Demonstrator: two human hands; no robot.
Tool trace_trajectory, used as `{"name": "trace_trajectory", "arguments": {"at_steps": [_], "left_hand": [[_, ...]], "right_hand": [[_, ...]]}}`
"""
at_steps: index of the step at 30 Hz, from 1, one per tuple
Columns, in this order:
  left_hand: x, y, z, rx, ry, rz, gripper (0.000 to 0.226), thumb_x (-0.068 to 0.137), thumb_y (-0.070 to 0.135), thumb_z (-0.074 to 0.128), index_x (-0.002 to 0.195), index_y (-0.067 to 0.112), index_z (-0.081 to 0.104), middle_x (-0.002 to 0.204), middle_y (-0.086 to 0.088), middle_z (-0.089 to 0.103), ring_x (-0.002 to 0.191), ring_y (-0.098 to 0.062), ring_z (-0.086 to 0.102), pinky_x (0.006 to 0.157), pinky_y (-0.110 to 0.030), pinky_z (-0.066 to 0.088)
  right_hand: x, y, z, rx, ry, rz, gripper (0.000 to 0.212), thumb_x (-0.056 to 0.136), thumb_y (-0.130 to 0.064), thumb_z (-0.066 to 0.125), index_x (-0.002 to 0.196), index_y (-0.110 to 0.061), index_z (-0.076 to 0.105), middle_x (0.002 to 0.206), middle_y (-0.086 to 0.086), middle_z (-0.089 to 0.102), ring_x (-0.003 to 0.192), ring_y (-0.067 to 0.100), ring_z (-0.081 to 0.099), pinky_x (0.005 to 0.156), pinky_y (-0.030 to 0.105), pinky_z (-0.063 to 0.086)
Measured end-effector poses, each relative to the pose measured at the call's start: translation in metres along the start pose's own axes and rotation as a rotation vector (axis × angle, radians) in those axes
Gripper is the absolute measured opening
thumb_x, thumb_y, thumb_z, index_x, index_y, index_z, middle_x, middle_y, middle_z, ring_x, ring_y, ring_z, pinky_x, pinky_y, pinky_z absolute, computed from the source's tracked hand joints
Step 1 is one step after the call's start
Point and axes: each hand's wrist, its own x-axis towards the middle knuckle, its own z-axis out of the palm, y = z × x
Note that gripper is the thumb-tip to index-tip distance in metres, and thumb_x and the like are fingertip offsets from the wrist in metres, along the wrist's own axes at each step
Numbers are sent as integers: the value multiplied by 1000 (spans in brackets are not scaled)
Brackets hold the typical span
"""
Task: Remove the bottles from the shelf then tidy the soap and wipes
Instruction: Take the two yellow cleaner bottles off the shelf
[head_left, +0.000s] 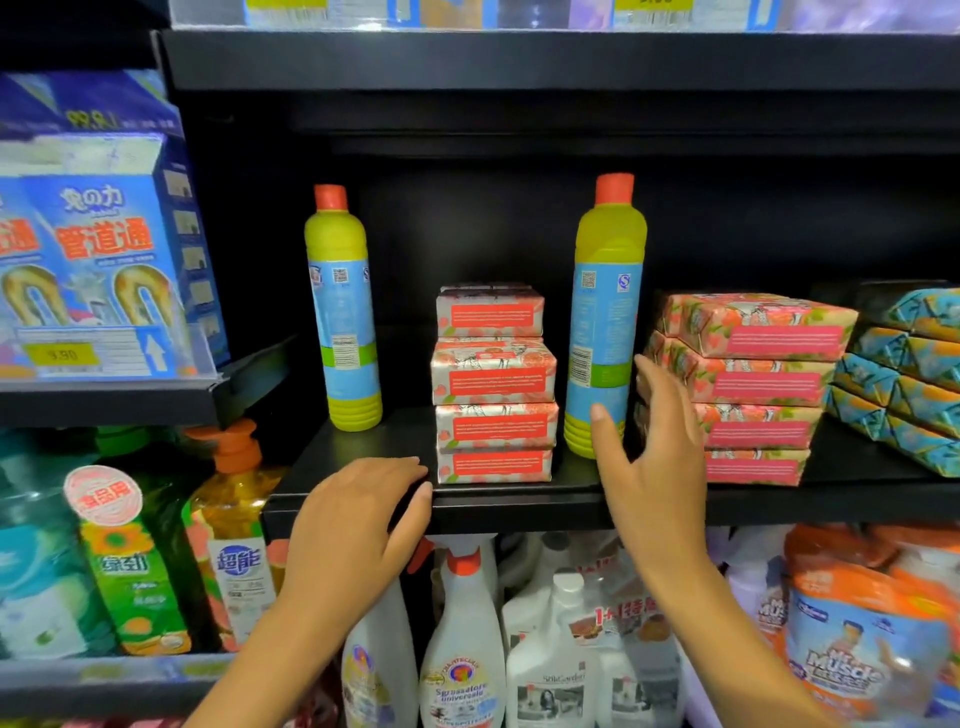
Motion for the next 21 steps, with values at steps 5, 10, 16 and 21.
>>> {"name": "trace_trajectory", "arguments": {"at_steps": [5,10,16,21], "left_hand": [[12,-7,-12,-204,217,-140,37,83,43,50,93,17,74,92,8,71,86,-9,64,72,-22,46],[58,-23,-22,-394,404,-381,35,86,20,66,120,14,60,114,6,60,103,-6,54,84,-25,44],[102,-42,-5,-504,316,-539,60,83,29,70,132,10,41,112,5,49,102,-11,54,79,-26,44],[107,-53,16,-511,219,-633,57,86,33,67,128,7,39,104,2,50,91,-15,54,73,-28,43]], "right_hand": [[-18,-32,7,13,-197,-442,35,89,-30,54,115,-8,60,114,-1,59,110,12,52,97,13,38],[-37,-35,46,-70,-439,-759,22,91,-26,53,98,-10,67,98,1,65,90,18,60,77,26,49],[-52,-16,73,-176,-488,-701,34,74,-20,72,107,-13,67,107,0,66,94,18,62,73,29,55],[-54,-20,76,-149,-435,-645,29,68,-17,68,98,-15,71,98,-4,69,87,14,63,72,23,50]]}}
